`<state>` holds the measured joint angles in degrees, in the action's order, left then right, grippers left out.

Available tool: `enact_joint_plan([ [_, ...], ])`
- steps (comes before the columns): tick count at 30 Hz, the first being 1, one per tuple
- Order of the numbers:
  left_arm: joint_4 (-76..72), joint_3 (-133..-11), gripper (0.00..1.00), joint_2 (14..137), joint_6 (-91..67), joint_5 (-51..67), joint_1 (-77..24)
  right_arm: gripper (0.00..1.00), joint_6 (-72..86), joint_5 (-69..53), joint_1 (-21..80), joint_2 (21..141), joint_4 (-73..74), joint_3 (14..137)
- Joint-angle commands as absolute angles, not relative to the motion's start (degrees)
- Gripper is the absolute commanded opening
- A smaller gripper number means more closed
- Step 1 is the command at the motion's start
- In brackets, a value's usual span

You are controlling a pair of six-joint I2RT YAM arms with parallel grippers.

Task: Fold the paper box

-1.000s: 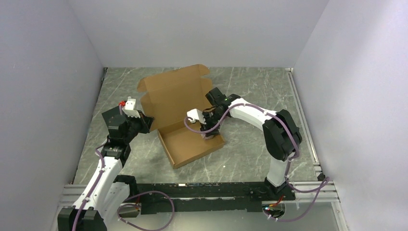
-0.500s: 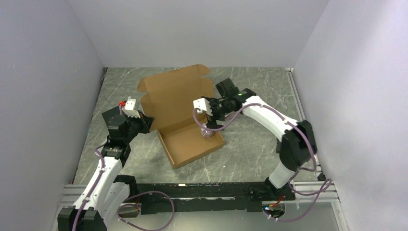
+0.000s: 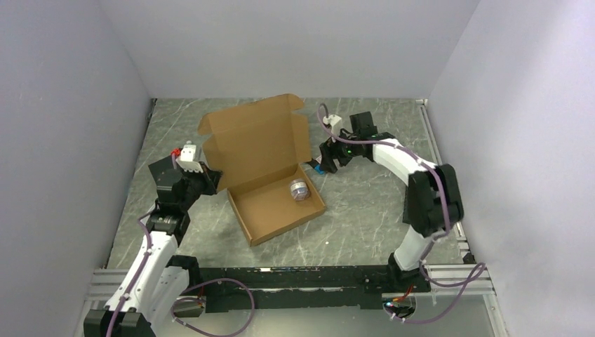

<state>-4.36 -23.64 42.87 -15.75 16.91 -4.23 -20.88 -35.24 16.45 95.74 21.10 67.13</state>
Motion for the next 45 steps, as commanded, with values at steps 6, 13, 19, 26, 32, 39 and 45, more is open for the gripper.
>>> enact_joint_plan([
  [6,-4.65,-23.72,0.00,40.61,-15.02,12.02,-4.31,0.73,-15.02,-14.07,17.90,104.90,20.18,73.31],
  [13,-4.83,-23.59,0.00,40.58,-15.04,12.21,-4.31,0.71,-16.32,-11.38,19.53,108.42,20.92,74.63],
  [19,-4.82,-23.59,0.00,40.51,-15.18,12.46,-4.31,0.66,-16.22,-10.31,19.53,111.07,22.17,76.40],
  [26,-5.02,-23.50,0.00,40.61,-15.21,12.71,-4.31,0.63,-16.19,-10.97,19.60,113.19,23.18,77.88],
  [32,-5.00,-23.48,0.00,40.61,-15.32,12.83,-4.31,0.63,-15.96,-12.83,19.69,116.35,24.27,82.25],
  [39,-4.89,-23.52,0.00,40.58,-15.13,12.67,-4.31,0.50,-16.05,-13.05,20.62,120.17,25.47,85.91],
  [45,-5.11,-23.37,0.00,40.69,-15.16,12.66,-4.31,0.30,-16.61,-10.78,20.12,117.73,23.64,83.08],
])
